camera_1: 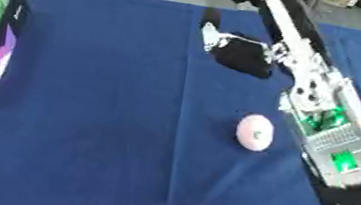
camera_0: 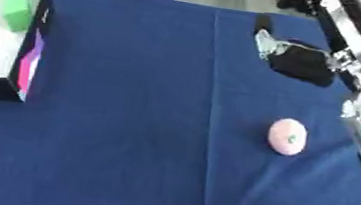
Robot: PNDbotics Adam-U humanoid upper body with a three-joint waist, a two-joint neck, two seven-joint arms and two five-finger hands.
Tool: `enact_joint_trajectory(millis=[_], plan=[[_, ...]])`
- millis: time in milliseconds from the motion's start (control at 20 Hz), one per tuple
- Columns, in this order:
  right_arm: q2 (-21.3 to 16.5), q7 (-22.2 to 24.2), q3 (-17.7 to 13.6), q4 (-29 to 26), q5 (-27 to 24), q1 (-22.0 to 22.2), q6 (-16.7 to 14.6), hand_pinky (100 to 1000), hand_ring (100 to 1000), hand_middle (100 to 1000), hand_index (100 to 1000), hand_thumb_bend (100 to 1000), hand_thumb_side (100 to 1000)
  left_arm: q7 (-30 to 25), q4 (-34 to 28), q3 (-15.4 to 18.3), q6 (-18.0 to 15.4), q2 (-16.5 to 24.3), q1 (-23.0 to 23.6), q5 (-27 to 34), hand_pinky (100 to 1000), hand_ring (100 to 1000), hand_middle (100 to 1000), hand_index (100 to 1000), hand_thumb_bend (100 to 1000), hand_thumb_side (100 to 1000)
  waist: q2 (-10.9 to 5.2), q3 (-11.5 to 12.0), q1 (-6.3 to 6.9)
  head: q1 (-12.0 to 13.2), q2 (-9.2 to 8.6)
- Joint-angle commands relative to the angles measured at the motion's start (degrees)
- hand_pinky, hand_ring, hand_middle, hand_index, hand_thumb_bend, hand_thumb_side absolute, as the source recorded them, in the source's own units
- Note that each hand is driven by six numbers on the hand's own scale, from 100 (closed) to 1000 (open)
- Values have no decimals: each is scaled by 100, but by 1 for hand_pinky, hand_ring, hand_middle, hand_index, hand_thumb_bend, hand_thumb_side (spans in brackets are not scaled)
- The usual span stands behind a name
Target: Pick up the objects with one hand, pass them to the other hand, and then place them into the box on the other side of the table.
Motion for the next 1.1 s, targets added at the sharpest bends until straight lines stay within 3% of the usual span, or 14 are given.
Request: enact_joint_trajectory(millis=[50,200,300,450,600,900,1100], plan=[[-570,1038,-337,-120,43,-111,-40,915,823,775,915,100,140,292,-102,59,-620,-164,47,313,735,749,798,937,229,885,-153,0,6,-99,2],[-998,1818,-455,-120,-54,-108,-136,923,851,789,927,205,154,385,-102,46,-787,-280,131,348,738,752,796,933,220,884,-155,8,-8,-208,-2],[-1251,2368,-482,-120,-46,-92,-263,928,867,780,911,326,100,399,-102,39,-796,-287,154,340,736,749,791,932,214,882,-157,14,-14,-245,-7],[-1564,3208,-451,-120,51,-72,-576,935,887,799,906,344,103,400,-102,22,-732,-276,161,334,736,748,786,927,208,883,-161,18,-23,-265,-17],[-1850,3885,-375,-120,295,-10,-885,938,903,823,901,434,115,356,-102,3,-683,-254,148,297,737,748,784,925,203,883,-166,18,-33,-272,-5],[-2149,4119,-194,-120,703,278,-953,930,900,828,897,465,143,318,-102,-12,-600,-241,148,277,737,748,778,922,201,883,-168,45,-32,-265,41],[-2242,3855,-79,-120,1041,398,-838,907,857,779,851,446,118,309,-102,-30,-558,-248,128,267,737,748,774,919,202,880,-167,58,-31,-285,44]])
